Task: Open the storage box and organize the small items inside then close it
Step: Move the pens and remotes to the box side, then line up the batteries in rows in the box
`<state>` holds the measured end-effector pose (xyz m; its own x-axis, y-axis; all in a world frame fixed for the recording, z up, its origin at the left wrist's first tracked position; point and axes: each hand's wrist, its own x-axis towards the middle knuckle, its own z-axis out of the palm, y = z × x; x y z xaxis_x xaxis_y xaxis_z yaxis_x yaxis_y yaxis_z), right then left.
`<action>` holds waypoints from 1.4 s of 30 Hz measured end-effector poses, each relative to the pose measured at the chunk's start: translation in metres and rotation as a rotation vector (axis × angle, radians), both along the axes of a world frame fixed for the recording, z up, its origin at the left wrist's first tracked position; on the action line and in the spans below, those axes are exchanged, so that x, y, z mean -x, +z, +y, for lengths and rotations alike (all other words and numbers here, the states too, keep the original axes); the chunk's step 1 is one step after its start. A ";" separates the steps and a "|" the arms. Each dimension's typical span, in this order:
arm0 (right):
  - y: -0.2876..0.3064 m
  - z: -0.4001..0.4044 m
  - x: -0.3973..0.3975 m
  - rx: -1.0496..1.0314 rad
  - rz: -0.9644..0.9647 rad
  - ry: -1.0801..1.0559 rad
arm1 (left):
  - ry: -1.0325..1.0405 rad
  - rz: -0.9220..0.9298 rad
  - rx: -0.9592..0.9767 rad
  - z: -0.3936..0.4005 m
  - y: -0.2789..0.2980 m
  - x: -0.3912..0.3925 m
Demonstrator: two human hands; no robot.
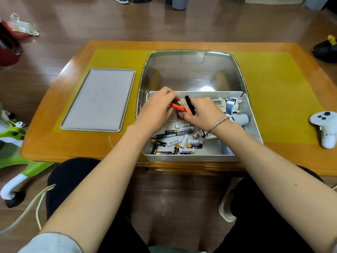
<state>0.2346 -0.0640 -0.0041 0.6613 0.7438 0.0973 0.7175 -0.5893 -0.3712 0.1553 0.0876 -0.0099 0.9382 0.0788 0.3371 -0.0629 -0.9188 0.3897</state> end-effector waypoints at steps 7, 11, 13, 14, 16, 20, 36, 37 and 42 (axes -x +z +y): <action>0.018 -0.020 -0.012 -0.078 0.016 -0.250 | 0.168 -0.031 0.074 -0.008 0.001 -0.008; 0.020 -0.060 -0.034 -0.015 0.082 -0.479 | 0.318 0.227 -0.086 0.003 -0.017 0.000; 0.014 -0.084 -0.039 0.019 0.119 -0.563 | 0.361 0.259 -0.085 0.007 -0.024 0.006; 0.010 -0.094 -0.041 0.035 0.135 -0.603 | 0.385 0.260 -0.074 0.008 -0.027 0.008; 0.001 -0.105 -0.042 0.087 0.151 -0.666 | 0.437 0.260 -0.032 0.012 -0.030 0.013; -0.011 -0.107 -0.042 0.104 0.081 -0.700 | 0.518 0.309 0.117 0.021 -0.035 0.020; -0.006 -0.114 -0.030 0.146 -0.031 -0.598 | 0.405 0.433 0.034 0.015 -0.041 0.035; -0.006 -0.113 -0.030 0.154 -0.053 -0.593 | 0.412 0.434 0.041 0.013 -0.040 0.035; -0.005 -0.106 -0.028 0.018 -0.127 -0.578 | 0.426 0.423 0.049 0.000 -0.040 0.032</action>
<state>0.2626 -0.1701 -0.0091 0.9438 0.2682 0.1929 0.3160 -0.9034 -0.2898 0.1230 0.0874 -0.0496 0.8728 0.4829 -0.0718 0.4761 -0.8096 0.3433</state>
